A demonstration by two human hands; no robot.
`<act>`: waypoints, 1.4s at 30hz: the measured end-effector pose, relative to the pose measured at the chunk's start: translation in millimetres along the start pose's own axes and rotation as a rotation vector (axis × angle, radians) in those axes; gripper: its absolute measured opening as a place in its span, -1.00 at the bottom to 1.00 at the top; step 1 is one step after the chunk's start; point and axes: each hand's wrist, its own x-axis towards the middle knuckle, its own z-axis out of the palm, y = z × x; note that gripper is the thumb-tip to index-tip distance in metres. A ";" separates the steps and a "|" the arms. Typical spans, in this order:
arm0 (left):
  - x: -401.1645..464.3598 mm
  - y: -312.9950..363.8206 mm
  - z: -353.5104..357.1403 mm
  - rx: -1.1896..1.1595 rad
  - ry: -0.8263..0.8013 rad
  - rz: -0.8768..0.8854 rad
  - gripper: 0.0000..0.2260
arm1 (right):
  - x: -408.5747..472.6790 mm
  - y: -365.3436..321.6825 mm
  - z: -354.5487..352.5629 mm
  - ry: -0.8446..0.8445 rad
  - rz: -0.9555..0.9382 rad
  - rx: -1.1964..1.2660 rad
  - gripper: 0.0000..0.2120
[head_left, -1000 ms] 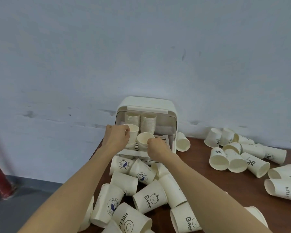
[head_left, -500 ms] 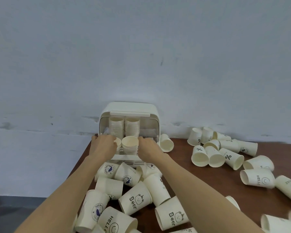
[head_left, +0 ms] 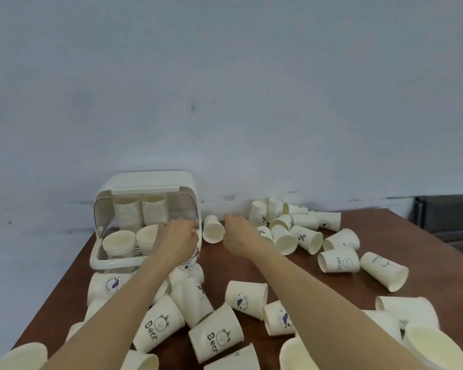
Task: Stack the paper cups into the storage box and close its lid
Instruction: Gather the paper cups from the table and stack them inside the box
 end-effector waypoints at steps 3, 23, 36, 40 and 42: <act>6.4 34.0 8.7 0.002 -0.022 0.046 -0.71 | -9.2 27.4 -4.0 -0.026 0.065 0.013 -0.72; 46.7 117.7 109.6 0.195 -0.414 0.248 -0.61 | -12.1 145.2 45.8 -0.282 0.560 0.091 -0.69; 59.4 127.5 131.8 0.333 -0.426 0.276 -0.61 | 9.9 155.6 73.9 -0.306 0.557 0.017 -0.61; 55.7 125.5 128.6 0.316 -0.373 0.259 -0.64 | 7.6 153.6 78.0 -0.239 0.551 -0.016 -0.63; 53.6 122.7 123.8 0.312 -0.348 0.260 -0.66 | 6.4 152.1 79.2 -0.204 0.541 -0.046 -0.65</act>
